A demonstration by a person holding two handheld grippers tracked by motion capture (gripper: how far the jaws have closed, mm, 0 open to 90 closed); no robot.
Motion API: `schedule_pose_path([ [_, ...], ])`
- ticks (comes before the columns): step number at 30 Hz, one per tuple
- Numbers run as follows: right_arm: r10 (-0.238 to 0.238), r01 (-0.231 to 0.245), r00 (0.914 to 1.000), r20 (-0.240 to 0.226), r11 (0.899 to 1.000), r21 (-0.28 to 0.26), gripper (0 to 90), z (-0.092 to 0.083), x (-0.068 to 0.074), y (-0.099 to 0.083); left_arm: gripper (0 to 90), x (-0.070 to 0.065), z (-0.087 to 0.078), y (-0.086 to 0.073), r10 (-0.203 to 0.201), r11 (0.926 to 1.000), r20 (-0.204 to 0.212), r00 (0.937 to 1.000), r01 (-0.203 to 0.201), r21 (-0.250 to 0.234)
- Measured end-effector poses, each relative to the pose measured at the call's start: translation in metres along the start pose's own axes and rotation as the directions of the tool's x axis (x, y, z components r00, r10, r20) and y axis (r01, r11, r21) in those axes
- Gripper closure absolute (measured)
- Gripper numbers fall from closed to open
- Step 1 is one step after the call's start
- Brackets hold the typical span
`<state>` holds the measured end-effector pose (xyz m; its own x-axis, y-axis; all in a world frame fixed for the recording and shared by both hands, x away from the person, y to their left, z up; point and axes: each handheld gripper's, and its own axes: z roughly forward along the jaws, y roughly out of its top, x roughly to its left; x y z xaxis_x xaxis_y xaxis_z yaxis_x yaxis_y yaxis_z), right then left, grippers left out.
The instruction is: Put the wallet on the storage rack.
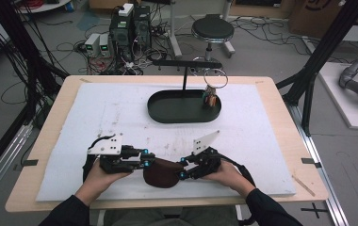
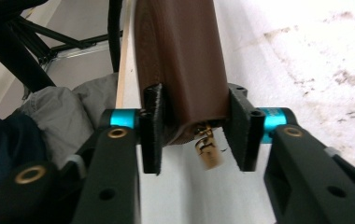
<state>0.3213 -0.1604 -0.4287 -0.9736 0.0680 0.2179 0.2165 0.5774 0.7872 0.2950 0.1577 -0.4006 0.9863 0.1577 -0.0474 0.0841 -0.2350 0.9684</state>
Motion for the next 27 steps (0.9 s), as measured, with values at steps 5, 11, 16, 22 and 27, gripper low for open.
schedule_pose_path([
  [5, -0.022, 0.022, 0.9997, 0.014, 0.999, -0.028, 69.5, -0.008, 0.004, 0.002, 68.4, 0.001, 0.004, 0.001, -0.032, 0.9995, -0.002, 0.9995, 0.032, 0.001],
  [11, -0.043, 0.044, 0.9982, 0.043, 0.999, -0.019, 69.7, -0.020, 0.007, 0.004, 49.3, 0.004, 0.006, 0.003, -0.071, 0.9970, -0.040, 0.9967, 0.072, 0.028],
  [16, -0.064, 0.067, 0.9961, 0.061, 0.996, -0.051, 69.8, -0.037, 0.010, 0.009, 42.9, 0.007, 0.007, 0.001, -0.102, 0.9940, -0.041, 0.9939, 0.103, 0.035],
  [22, -0.078, 0.080, 0.9953, 0.057, 0.996, -0.026, 69.8, -0.046, 0.010, 0.011, 39.0, 0.005, 0.021, 0.002, -0.101, 0.9919, -0.007, 0.9949, 0.101, 0.077],
  [27, -0.098, 0.098, 0.9941, 0.047, 0.995, -0.004, 69.7, -0.045, 0.013, 0.015, 52.7, 0.001, 0.033, 0.002, -0.063, 0.9906, 0.043, 0.9971, 0.057, 0.125],
])
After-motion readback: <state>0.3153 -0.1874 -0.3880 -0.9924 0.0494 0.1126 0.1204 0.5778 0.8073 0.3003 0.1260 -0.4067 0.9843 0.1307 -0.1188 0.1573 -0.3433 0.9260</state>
